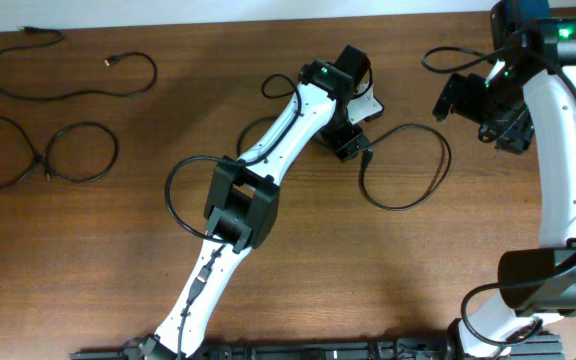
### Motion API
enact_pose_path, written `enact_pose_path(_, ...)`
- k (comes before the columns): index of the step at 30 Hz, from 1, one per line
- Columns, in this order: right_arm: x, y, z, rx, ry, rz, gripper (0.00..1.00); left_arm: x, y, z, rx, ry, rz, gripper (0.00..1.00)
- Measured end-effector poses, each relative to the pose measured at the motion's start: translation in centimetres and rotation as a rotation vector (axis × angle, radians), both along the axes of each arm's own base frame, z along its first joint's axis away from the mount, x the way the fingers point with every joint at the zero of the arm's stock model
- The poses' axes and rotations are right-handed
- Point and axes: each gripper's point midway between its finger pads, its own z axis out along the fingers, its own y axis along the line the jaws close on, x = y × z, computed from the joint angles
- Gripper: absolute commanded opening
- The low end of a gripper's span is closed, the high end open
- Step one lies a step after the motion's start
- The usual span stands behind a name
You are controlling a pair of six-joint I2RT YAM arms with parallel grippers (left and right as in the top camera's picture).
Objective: Untangle cables
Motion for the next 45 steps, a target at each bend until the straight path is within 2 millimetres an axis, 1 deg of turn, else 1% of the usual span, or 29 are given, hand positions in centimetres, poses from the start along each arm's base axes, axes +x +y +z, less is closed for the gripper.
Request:
enact_pose_path(2,0.0,0.0,0.0,0.000,0.000,0.000,0.98,0.0,0.1,0.0,0.004,-0.004,-0.011,0.84)
enact_pose_path(3,0.0,0.0,0.0,0.000,0.000,0.000,0.98,0.0,0.1,0.0,0.006,-0.007,-0.019,0.74)
enact_pose_path(5,0.0,0.0,0.0,0.000,0.000,0.000,0.98,0.1,0.3,-0.4,0.022,-0.011,-0.023,0.66)
enact_pose_path(6,0.0,0.0,0.0,0.000,0.000,0.000,0.98,0.2,0.7,-1.3,0.050,-0.013,-0.024,0.65)
enact_pose_path(7,0.0,0.0,0.0,0.000,0.000,0.000,0.98,0.4,0.7,-1.3,0.052,-0.020,-0.021,0.65)
enact_pose_path(8,0.0,0.0,0.0,0.000,0.000,0.000,0.98,0.4,0.9,-1.4,0.059,-0.021,-0.022,0.52)
enact_pose_path(10,0.0,0.0,0.0,0.000,0.000,0.000,0.98,0.5,1.0,-1.5,0.070,-0.028,-0.025,0.15)
enact_pose_path(11,0.0,0.0,0.0,0.001,0.000,0.000,0.98,0.7,1.0,-1.6,0.075,-0.032,-0.023,0.02)
enact_pose_path(12,0.0,0.0,0.0,0.000,0.000,0.000,0.98,0.8,1.1,-1.6,0.077,-0.034,-0.020,0.00)
enact_pose_path(15,0.0,0.0,0.0,0.001,0.000,0.000,0.98,0.8,1.3,-1.6,0.080,-0.033,-0.007,0.00)
enact_pose_path(17,0.0,0.0,0.0,0.001,0.000,0.000,0.98,0.8,1.3,-1.6,0.079,-0.019,0.044,0.00)
enact_pose_path(20,0.0,0.0,0.0,0.001,0.000,0.000,0.98,0.8,1.7,-1.3,0.077,0.012,0.160,0.00)
enact_pose_path(22,0.0,0.0,0.0,0.001,0.000,0.000,0.99,1.5,3.1,-0.7,0.078,0.043,0.291,0.00)
enact_pose_path(23,0.0,0.0,0.0,0.001,0.000,0.000,0.98,2.2,4.1,0.4,0.072,0.048,0.359,0.00)
enact_pose_path(24,0.0,0.0,0.0,0.001,0.000,0.000,0.98,4.0,5.3,2.2,0.033,0.018,0.441,0.00)
enact_pose_path(25,0.0,0.0,0.0,0.001,0.000,0.001,0.99,4.9,6.2,3.7,0.010,0.004,0.494,0.00)
enact_pose_path(27,0.0,0.0,0.0,0.003,0.000,0.000,0.98,7.6,9.4,7.7,-0.066,-0.048,0.646,0.00)
enact_pose_path(28,0.0,0.0,0.0,0.003,0.000,0.000,0.98,8.7,11.3,9.0,-0.091,-0.069,0.711,0.00)
enact_pose_path(29,0.0,0.1,0.0,0.002,0.000,0.001,0.98,9.5,14.0,9.6,-0.095,-0.065,0.793,0.00)
enact_pose_path(30,0.0,0.0,0.0,0.003,0.000,0.001,0.98,9.7,15.7,9.5,-0.087,-0.049,0.842,0.00)
enact_pose_path(31,0.0,0.1,0.0,0.003,0.000,0.001,0.98,9.6,18.1,9.1,-0.067,-0.015,0.919,0.00)
enact_pose_path(34,0.0,0.1,0.0,0.003,0.000,0.001,0.98,9.7,22.1,8.9,-0.054,0.032,1.069,0.00)
enact_pose_path(36,0.0,0.1,0.0,0.003,0.000,0.001,0.98,9.2,24.0,8.7,-0.041,0.072,1.130,0.00)
enact_pose_path(39,0.0,0.1,0.0,0.003,0.000,0.001,0.98,8.8,25.9,8.7,-0.033,0.099,1.176,0.00)
enact_pose_path(40,0.0,0.0,0.0,0.003,0.000,0.001,0.98,8.8,26.4,9.3,-0.038,0.093,1.185,0.00)
enact_pose_path(42,0.0,0.0,0.0,0.003,0.000,0.000,0.98,8.6,27.0,11.8,-0.069,0.058,1.196,0.00)
enact_pose_path(43,0.0,0.1,0.0,0.003,0.000,0.000,0.98,8.4,27.3,14.0,-0.096,0.029,1.199,0.00)
enact_pose_path(44,0.0,0.0,0.0,0.003,0.000,0.000,0.98,8.2,27.6,15.4,-0.116,0.008,1.209,0.00)
enact_pose_path(45,0.0,0.1,0.0,0.003,0.000,0.001,0.98,7.9,28.1,17.7,-0.151,-0.026,1.231,0.00)
